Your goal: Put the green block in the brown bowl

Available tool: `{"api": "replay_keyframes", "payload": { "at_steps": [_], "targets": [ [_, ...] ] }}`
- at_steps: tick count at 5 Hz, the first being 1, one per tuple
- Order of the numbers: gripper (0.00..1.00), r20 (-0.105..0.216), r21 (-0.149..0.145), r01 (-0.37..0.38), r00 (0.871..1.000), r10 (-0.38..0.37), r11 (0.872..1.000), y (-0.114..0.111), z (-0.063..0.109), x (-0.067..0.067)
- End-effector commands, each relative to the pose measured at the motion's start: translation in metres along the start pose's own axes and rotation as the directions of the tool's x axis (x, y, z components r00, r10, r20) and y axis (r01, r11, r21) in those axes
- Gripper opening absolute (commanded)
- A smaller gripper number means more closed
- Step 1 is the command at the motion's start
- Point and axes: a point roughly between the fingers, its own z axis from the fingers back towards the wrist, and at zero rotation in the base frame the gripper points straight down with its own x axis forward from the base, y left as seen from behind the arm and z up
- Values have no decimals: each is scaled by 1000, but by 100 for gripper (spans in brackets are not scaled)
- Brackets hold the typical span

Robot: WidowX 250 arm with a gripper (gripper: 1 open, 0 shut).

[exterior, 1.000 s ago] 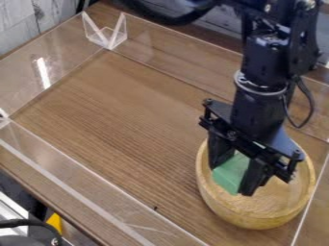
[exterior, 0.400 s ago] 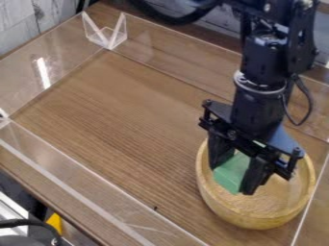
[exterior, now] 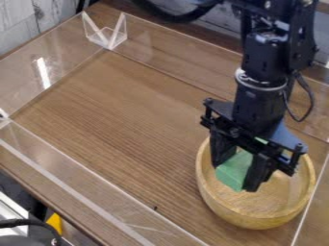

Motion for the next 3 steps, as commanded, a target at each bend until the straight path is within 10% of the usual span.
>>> {"api": "replay_keyframes", "payload": {
  "at_steps": [1,3],
  "targets": [
    [0,35,-14,-13,999,14,1000,0,9,8],
    [0,27,-24,-32,999,33,999,1,8,9]
  ]
}}
